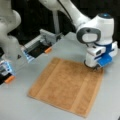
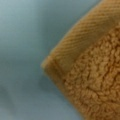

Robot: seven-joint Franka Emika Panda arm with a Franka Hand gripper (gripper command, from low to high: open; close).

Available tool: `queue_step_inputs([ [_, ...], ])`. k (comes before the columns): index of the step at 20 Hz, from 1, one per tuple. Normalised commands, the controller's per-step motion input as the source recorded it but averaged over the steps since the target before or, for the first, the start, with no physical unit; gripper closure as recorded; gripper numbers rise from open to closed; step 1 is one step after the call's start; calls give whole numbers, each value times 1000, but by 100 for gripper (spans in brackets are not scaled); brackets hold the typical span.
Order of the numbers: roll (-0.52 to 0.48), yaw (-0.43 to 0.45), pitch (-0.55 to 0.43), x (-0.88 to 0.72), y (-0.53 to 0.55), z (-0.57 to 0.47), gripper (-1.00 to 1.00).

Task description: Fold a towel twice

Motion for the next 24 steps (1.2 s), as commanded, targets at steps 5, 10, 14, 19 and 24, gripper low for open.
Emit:
queue_step_inputs([
  [5, -409, -37, -26, 268, 179, -88, -100],
  [10, -381, -16, -40, 202, 178, -61, 100],
  [14, -331, -22, -15, 116, 140, -65, 100],
  [19, -297, -29, 13, 56, 106, -41, 100],
  [24, -262, -28, 41, 9, 65, 2, 100],
])
